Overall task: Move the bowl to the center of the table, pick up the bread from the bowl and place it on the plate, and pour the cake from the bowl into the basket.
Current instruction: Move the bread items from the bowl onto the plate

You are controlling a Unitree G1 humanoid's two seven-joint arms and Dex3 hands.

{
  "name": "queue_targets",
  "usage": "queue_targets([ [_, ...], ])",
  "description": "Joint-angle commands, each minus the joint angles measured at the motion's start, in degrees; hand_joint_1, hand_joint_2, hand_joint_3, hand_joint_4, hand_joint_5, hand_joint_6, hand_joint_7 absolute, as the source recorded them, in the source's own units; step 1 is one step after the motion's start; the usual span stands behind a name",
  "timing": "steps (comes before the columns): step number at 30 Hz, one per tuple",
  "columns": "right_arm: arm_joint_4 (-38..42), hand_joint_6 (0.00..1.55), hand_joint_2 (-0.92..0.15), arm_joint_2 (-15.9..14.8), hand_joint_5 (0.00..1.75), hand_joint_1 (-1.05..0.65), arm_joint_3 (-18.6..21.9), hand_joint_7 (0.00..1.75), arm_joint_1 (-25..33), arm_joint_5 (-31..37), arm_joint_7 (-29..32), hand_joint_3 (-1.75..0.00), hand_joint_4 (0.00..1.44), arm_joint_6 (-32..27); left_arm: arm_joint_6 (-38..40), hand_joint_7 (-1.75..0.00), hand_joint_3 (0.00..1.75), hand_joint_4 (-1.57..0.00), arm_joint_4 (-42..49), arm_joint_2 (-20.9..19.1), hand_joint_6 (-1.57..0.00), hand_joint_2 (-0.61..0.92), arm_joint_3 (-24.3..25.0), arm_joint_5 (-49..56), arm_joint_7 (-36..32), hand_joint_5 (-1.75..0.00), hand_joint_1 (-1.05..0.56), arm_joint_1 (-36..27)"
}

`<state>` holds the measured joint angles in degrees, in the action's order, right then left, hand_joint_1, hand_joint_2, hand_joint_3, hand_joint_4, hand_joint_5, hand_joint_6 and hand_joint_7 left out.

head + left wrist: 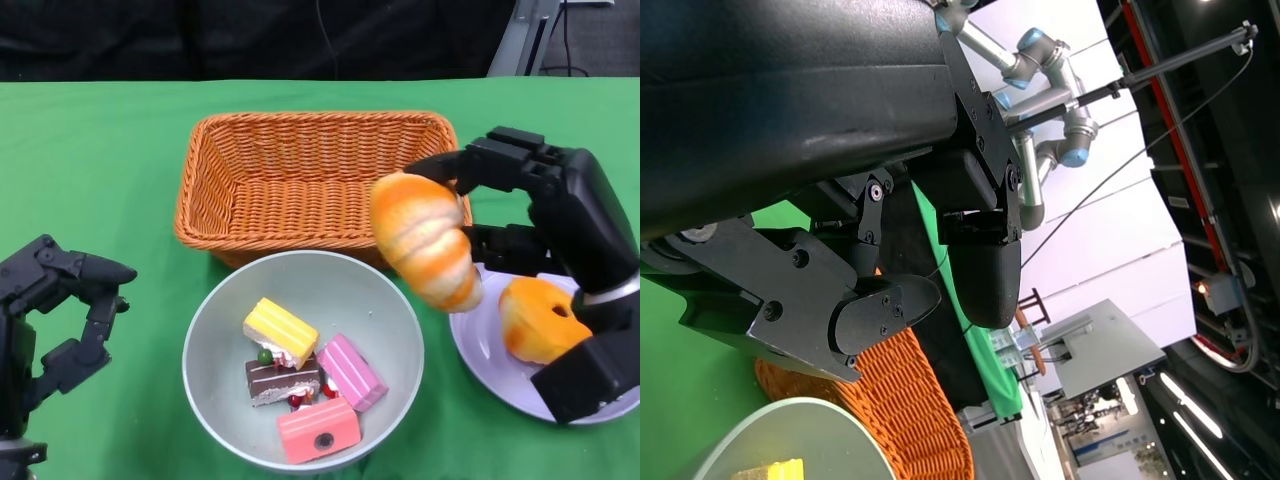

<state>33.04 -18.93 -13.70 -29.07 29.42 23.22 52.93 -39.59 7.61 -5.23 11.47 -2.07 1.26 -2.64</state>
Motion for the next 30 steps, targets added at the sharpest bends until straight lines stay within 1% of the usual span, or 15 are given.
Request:
queue_targets([
  [1, -0.33, 0.89, -0.85, -0.97, 1.17, -0.18, 2.7, 0.81, 0.7, -2.9, -1.49, -0.01, 0.79, 0.84, 0.42, -1.06, 0.76, -0.76, -0.54, -0.82, -0.82, 0.71, 0.24, -0.66, 0.4, -1.4, -0.02, -0.38],
  [3, 0.45, 0.89, -0.84, -1.94, 1.18, -0.15, 4.26, 0.81, 1.12, -2.44, -1.23, -0.01, 0.78, 0.26, 0.18, -1.06, 0.75, -0.76, -0.32, -0.92, -0.82, 0.73, 0.12, -1.42, 0.96, -1.4, -0.01, -0.39],
  [5, 2.03, 0.9, -0.83, -2.96, 1.19, -0.13, 5.79, 0.82, 1.58, -1.72, -0.33, 0.0, 0.8, 0.17, 0.19, -1.05, 0.69, -0.76, -0.28, -0.93, -0.82, 0.77, 0.18, -1.62, 1.1, -1.4, -0.01, -0.46],
  [8, 4.86, 0.9, -0.83, -4.26, 1.22, -0.12, 7.2, 0.82, 2.0, -0.48, 1.17, 0.0, 0.82, 0.97, 0.31, -1.04, 0.66, -0.75, -0.45, -0.94, -0.82, 0.78, 0.15, -2.16, 1.53, -1.39, -0.01, -0.58],
  [10, 6.72, 0.91, -0.83, -5.37, 1.2, -0.12, 7.88, 0.81, 2.51, 0.44, 2.59, 0.0, 0.82, 1.24, 0.32, -1.05, 0.65, -0.75, -0.48, -1.04, -0.82, 0.79, 0.15, -2.69, 1.93, -1.39, -0.01, -0.58],
  [13, 8.89, 0.91, -0.83, -6.23, 1.16, -0.1, 8.5, 0.79, 3.07, 1.71, 4.91, 0.0, 0.83, 1.57, -0.15, -1.05, 0.65, -0.75, 0.0, -1.41, -0.82, 0.79, 0.37, -3.07, 2.35, -1.4, -0.01, -0.46],
  [16, 11.39, 0.94, -0.83, -6.94, 1.19, -0.08, 9.0, 0.74, 3.52, 3.18, 8.13, 0.0, 0.84, 1.41, -1.18, -1.06, 0.65, -0.75, 1.07, -1.84, -0.81, 0.79, 0.61, -3.46, 3.09, -1.4, 0.0, -0.15],
  [19, 13.98, 0.94, -0.82, -8.01, 1.23, -0.06, 8.95, 0.7, 3.79, 2.7, 8.11, 0.0, 0.82, 1.64, -1.14, -1.06, 0.64, -0.76, 1.13, -1.79, -0.82, 0.79, 0.77, -3.39, 2.98, -1.4, -0.01, -0.05],
  [22, 15.24, 0.94, -0.82, -8.82, 1.2, -0.06, 8.76, 0.67, 4.14, 2.88, 8.26, 0.0, 0.82, 0.88, -0.39, -1.06, 0.65, -0.76, 0.59, -1.51, -0.82, 0.78, 0.81, -3.32, 2.65, -1.4, 0.0, -0.25],
  [25, 16.53, 0.98, -0.81, -10.1, 1.13, -0.02, 7.7, 0.59, 4.2, 5.9, 10.77, 0.0, 0.85, -0.9, -0.04, -1.06, 0.65, -0.76, 0.22, -1.56, -0.82, 0.78, 0.79, -3.13, 2.66, -1.4, 0.0, -0.46],
  [30, 19.66, 1.07, -0.78, -12.46, 0.95, 0.0, 4.4, 0.4, 3.32, 11.42, 15.55, 0.0, 0.92, -2.26, 0.36, -1.06, 0.67, -0.75, -0.28, -1.55, -0.81, 0.79, 0.74, -3.18, 2.75, -1.4, 0.01, -0.67],
])
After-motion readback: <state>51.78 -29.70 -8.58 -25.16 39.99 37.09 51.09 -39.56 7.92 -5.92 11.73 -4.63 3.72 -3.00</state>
